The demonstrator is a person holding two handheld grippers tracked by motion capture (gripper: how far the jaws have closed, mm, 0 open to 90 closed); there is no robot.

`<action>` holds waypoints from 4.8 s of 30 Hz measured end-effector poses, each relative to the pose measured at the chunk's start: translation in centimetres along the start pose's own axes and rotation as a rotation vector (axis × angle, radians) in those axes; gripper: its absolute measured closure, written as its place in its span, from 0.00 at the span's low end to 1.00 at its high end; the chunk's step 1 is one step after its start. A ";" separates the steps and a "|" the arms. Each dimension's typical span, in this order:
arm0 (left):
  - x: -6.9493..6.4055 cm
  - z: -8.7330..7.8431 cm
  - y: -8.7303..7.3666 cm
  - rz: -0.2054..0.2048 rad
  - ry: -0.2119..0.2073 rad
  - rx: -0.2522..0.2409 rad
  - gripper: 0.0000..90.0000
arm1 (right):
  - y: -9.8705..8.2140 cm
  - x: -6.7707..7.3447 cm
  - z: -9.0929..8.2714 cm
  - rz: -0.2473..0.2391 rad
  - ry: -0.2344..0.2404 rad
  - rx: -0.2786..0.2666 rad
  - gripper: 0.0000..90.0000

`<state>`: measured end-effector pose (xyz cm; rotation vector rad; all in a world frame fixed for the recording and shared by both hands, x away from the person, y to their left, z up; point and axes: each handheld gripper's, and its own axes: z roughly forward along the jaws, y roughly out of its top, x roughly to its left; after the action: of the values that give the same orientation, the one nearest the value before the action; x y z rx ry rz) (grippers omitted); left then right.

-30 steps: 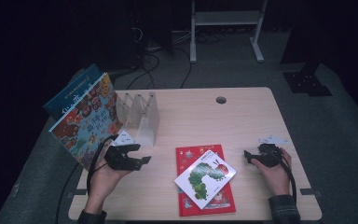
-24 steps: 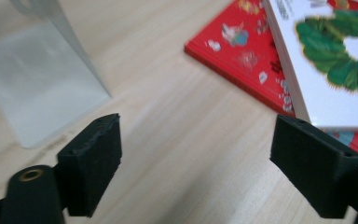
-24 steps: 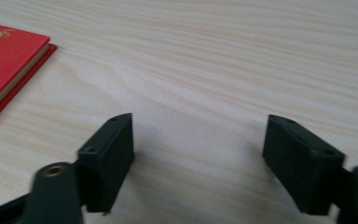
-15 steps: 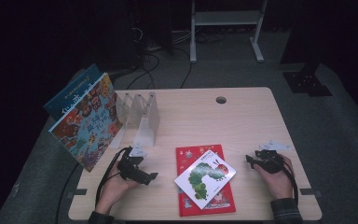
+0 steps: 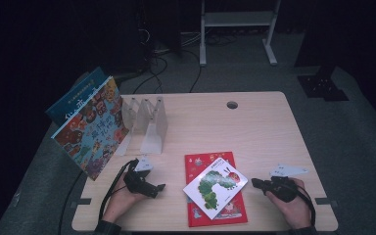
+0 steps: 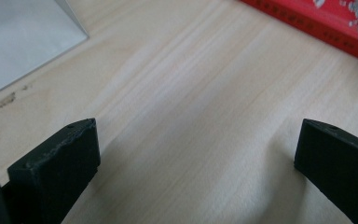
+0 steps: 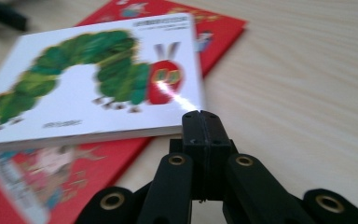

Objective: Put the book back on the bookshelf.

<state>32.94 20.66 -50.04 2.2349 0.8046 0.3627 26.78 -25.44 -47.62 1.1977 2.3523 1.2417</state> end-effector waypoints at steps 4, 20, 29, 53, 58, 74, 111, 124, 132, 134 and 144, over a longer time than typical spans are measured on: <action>0.0 0.0 0.0 0.003 -0.001 0.002 0.00 | -0.3 2.1 0.3 -0.051 0.069 0.015 1.00; 0.0 0.0 0.0 -0.003 -0.002 0.000 0.00 | 0.2 6.9 3.5 -0.192 0.234 0.083 0.99; 0.0 0.0 0.0 -0.004 -0.003 0.001 0.00 | 1.9 7.8 5.7 -0.239 0.252 0.087 0.99; -1.8 1.2 4.8 0.045 -0.169 -0.005 0.00 | 2.8 7.3 5.9 -0.246 0.219 0.046 0.84; -2.3 2.3 6.1 0.080 -0.206 0.012 0.00 | 2.7 8.1 6.2 -0.251 0.239 0.062 0.96; -2.8 4.5 7.0 0.066 -0.322 0.033 0.00 | 2.8 10.0 8.1 -0.298 0.278 0.094 0.99; -3.1 0.1 10.2 0.061 -0.350 -0.105 0.13 | 3.9 10.7 9.7 -0.317 0.252 0.090 1.00; -4.0 -2.6 11.1 0.105 -0.371 -0.187 0.32 | 4.6 10.4 10.6 -0.315 0.255 0.079 1.00; -4.8 -2.6 11.2 0.131 -0.430 -0.150 0.54 | 4.9 10.5 10.9 -0.326 0.237 0.080 1.00; -5.0 -2.2 11.2 0.137 -0.431 -0.139 0.56 | 5.1 10.5 11.0 -0.330 0.232 0.083 0.99; -5.1 -0.9 10.2 0.135 -0.430 -0.124 0.61 | 4.9 10.2 10.8 -0.324 0.225 0.076 0.99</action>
<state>33.09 12.32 -42.21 2.1462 0.3945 -0.0118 28.65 -9.88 -48.81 0.6847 2.6413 1.2363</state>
